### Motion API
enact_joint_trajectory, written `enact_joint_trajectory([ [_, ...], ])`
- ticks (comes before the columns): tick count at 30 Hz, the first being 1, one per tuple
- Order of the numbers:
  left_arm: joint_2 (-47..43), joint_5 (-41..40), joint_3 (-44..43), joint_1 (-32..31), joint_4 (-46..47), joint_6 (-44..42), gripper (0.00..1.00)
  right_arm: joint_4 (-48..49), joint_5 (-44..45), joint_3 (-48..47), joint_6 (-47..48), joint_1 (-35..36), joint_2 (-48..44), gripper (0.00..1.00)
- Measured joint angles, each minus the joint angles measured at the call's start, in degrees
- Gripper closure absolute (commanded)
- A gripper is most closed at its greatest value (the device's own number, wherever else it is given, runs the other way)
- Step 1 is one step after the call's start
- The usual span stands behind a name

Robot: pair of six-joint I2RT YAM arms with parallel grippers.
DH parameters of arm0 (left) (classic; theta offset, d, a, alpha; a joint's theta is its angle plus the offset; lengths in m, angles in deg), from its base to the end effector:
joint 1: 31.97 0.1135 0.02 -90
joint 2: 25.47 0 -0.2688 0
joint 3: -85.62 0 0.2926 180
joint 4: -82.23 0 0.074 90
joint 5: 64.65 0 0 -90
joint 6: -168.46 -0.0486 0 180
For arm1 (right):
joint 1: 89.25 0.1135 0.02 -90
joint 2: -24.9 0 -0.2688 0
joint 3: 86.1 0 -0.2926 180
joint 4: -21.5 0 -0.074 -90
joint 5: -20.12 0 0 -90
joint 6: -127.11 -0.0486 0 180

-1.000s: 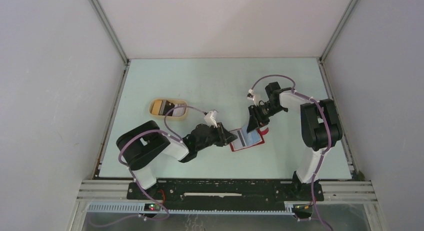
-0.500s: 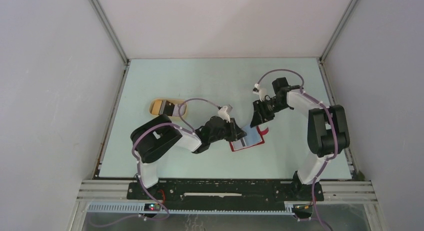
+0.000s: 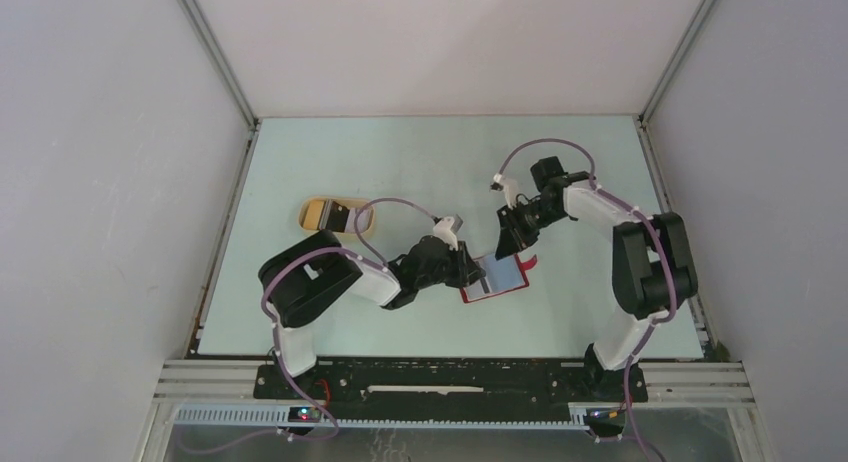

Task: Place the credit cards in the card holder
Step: Turn over the card slot in the card holder.

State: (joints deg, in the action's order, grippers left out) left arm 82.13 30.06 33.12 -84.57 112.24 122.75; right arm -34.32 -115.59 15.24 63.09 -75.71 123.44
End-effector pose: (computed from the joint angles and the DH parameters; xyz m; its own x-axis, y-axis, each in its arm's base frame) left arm 0.2274 -0.3040 0.0778 -0.7688 -0.1403 -0.6240 0.4192 0.6262 -0.6573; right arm 0.3435 0.1185 0.1752 -0.7000 -0.4832 -0.5259 -0.7142 0.4737 0.5153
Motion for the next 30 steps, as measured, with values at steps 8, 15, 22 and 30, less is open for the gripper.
enact_joint_trajectory([
  [8,-3.96,-3.93,4.15,-0.02,-0.68,-2.19,0.75,-0.24,5.29,0.0,-0.09,2.25,7.54,0.75],
  [15,-11.47,-8.15,9.49,-0.02,-3.93,-5.05,0.75,-1.68,5.18,0.0,1.88,2.36,7.19,0.69],
  [22,-25.57,-12.92,15.67,-0.02,-7.56,-9.57,0.66,-4.2,1.07,0.0,6.8,2.36,-2.1,0.65],
  [30,-44.61,-20.15,20.0,-0.04,-15.06,-16.35,0.4,-4.15,-0.94,0.04,9.94,2.36,-16.13,0.52],
])
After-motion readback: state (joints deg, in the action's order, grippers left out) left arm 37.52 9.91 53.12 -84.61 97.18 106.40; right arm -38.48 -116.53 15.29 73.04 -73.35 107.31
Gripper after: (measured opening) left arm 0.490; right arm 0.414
